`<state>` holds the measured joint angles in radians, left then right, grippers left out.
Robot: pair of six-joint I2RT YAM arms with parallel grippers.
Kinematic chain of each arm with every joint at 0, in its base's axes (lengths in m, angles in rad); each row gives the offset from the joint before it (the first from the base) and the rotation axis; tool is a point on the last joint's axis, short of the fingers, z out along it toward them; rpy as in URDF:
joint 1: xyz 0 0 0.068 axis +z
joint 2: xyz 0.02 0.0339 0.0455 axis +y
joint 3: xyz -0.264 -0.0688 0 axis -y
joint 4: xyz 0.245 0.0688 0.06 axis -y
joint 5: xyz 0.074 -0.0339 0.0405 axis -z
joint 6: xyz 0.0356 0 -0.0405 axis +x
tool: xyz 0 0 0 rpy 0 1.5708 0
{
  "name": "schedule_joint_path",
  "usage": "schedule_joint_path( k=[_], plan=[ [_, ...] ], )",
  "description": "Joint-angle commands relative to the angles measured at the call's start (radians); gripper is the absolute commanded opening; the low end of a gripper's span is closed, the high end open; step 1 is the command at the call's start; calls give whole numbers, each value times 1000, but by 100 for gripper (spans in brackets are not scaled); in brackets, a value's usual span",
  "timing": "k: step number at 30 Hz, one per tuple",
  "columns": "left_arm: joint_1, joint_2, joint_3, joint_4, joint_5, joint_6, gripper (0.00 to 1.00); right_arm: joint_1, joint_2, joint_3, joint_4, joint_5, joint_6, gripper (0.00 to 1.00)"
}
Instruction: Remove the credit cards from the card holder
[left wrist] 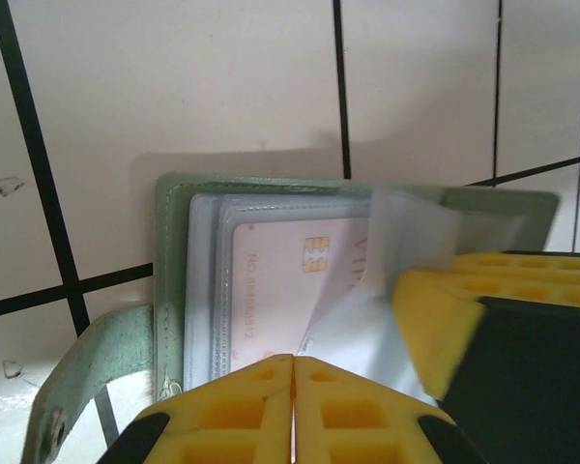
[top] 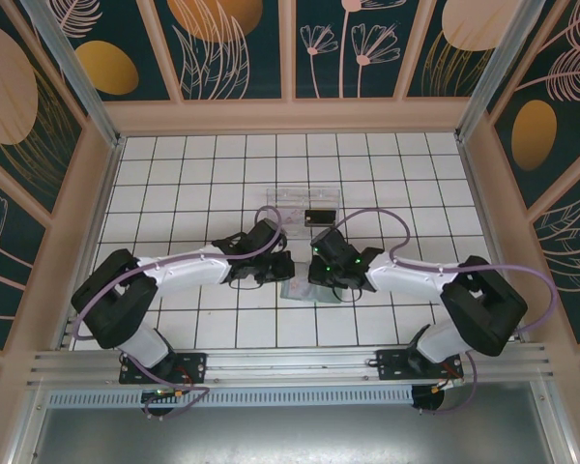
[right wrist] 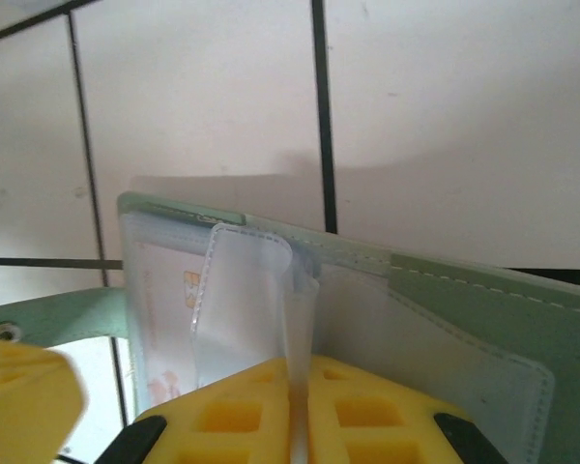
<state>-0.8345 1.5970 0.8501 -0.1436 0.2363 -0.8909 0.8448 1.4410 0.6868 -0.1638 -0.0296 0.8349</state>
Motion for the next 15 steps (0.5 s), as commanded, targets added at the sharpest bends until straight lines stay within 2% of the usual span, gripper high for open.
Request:
schedule_joint_path(
  k=[1,4,10,15],
  plan=[
    [-5,29,32,-28,23,23,8,-10,-36,-33,100,-35,-35,12],
    [-5,45,33,-31,22,17,8,-8,-67,-67,138,-47,-54,12],
    [-5,55,33,-56,-48,-23,8,-9,-151,-138,232,-85,-78,12],
    [-5,59,38,-28,-26,-18,8,-7,-177,-182,315,-151,-119,12]
  ],
)
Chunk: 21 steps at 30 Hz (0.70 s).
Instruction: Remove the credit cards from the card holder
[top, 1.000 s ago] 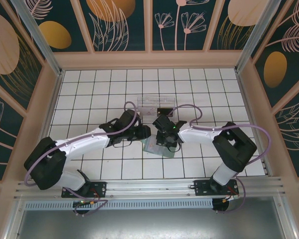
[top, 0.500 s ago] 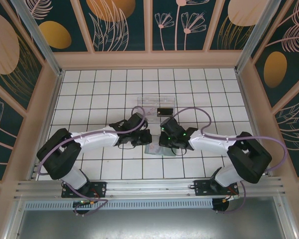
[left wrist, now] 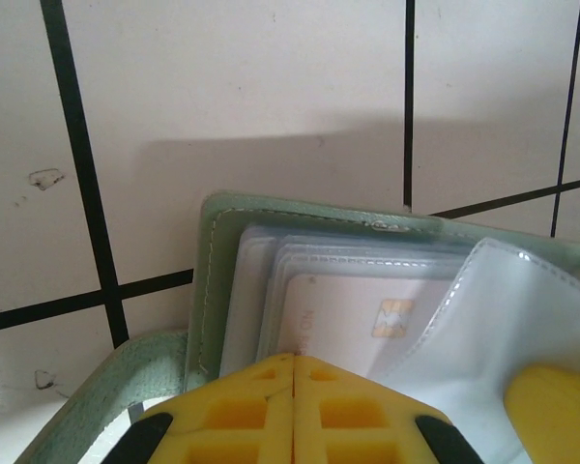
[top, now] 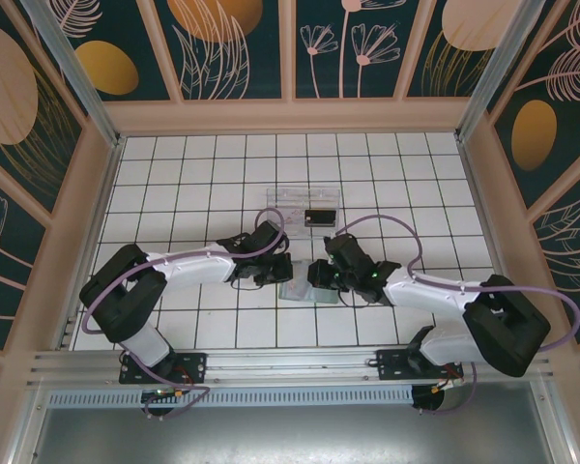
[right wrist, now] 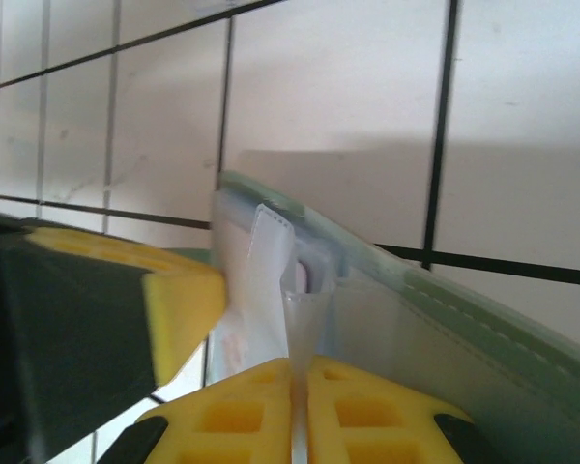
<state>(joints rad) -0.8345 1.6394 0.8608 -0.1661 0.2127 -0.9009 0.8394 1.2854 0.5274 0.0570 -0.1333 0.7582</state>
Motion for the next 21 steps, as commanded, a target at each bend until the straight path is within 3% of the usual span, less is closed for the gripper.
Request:
schedule_joint_path(
  k=[1,9,14,21],
  plan=[
    [-5,14,30,-2,2,-4,8,-2,-22,-29,104,-56,-49,12],
    [-5,27,25,5,22,-8,9,-2,-29,-51,142,-78,-81,12],
    [-5,36,37,30,105,35,10,-2,-26,-56,156,-78,-82,13],
    [-5,58,44,46,175,54,12,-2,-21,-25,74,-22,-64,28]
  ],
)
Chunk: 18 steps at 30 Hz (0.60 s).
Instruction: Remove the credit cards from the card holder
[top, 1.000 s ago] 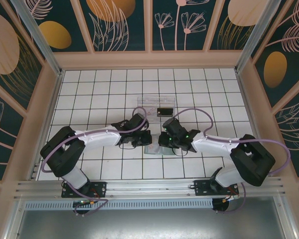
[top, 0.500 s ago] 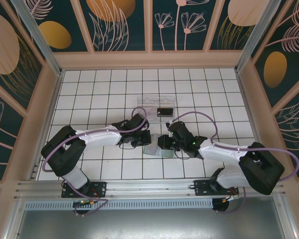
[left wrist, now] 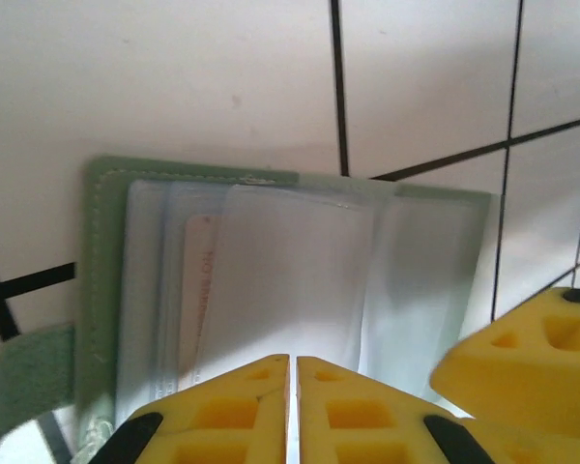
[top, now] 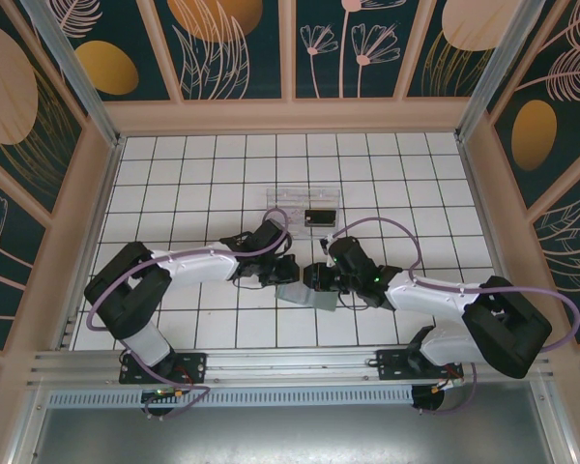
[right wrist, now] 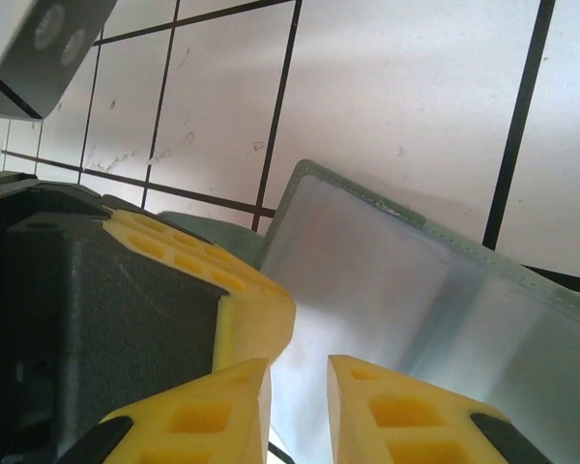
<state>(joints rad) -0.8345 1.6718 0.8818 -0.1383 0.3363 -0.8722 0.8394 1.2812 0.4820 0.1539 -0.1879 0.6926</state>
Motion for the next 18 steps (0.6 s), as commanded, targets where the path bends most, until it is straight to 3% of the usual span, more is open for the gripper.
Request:
schedule_joint_path(
  k=[1,6,11,18],
  plan=[
    [-5,30,23,17,53,27,12,-2,-19,30,-51,51,7,30],
    [-5,64,32,11,56,29,12,-4,-28,92,-215,143,41,34],
    [-4,8,34,-35,-43,17,9,4,6,154,-328,147,59,34],
    [31,-72,-44,-31,-108,-23,8,89,161,343,-508,199,27,34]
  ],
)
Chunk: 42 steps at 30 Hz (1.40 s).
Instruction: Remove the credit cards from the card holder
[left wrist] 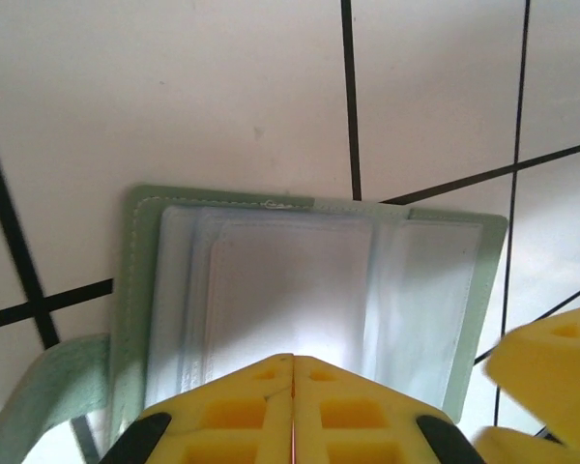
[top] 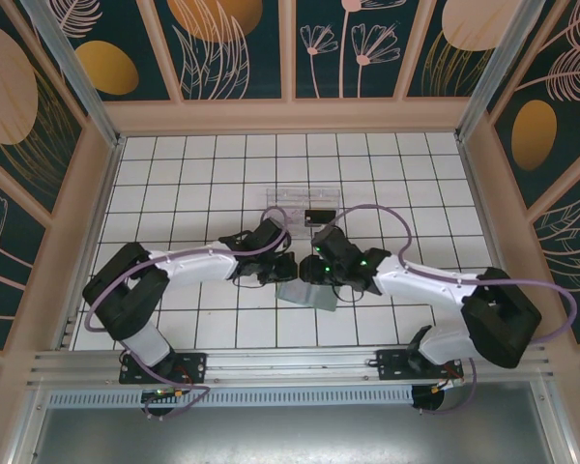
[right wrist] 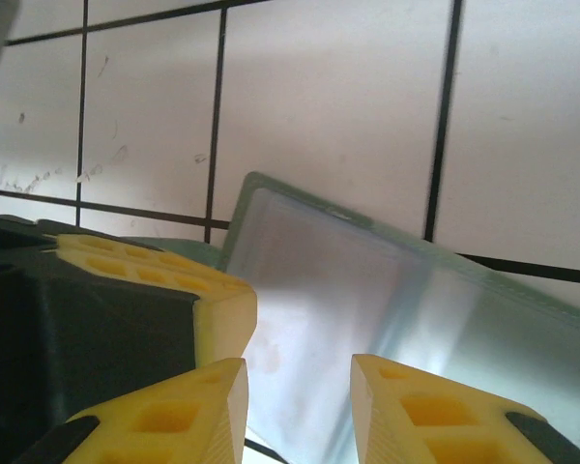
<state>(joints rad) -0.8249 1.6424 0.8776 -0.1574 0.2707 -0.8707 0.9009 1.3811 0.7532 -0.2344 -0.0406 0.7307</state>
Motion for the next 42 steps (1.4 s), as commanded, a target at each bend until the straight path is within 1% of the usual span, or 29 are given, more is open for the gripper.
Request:
schedule_joint_path(
  k=[1,5,9,15,19,23,27,31,36,42],
  plan=[
    [31,-55,-59,-4,-40,-28,8,43,96,111,-148,75,-24,34],
    [58,-88,-120,16,-35,-33,8,94,224,248,-258,123,-69,37],
    [79,-115,-173,31,-34,-31,8,110,314,329,-316,130,-77,38],
    [115,-161,-236,50,-35,-29,8,116,384,377,-349,125,-74,39],
    [119,-174,-250,53,-36,-23,8,118,408,393,-373,127,-76,40],
    [124,-177,-254,53,-35,-14,8,122,440,412,-389,117,-84,45],
    [126,-184,-255,53,-39,-14,8,125,476,423,-399,116,-85,45],
    [130,-195,-255,44,-42,-11,8,129,499,431,-411,126,-83,39],
    [130,-202,-255,36,-47,-8,8,129,497,433,-414,127,-82,26],
    [131,-217,-243,23,-51,-7,8,127,446,430,-413,151,-66,16]
  ],
)
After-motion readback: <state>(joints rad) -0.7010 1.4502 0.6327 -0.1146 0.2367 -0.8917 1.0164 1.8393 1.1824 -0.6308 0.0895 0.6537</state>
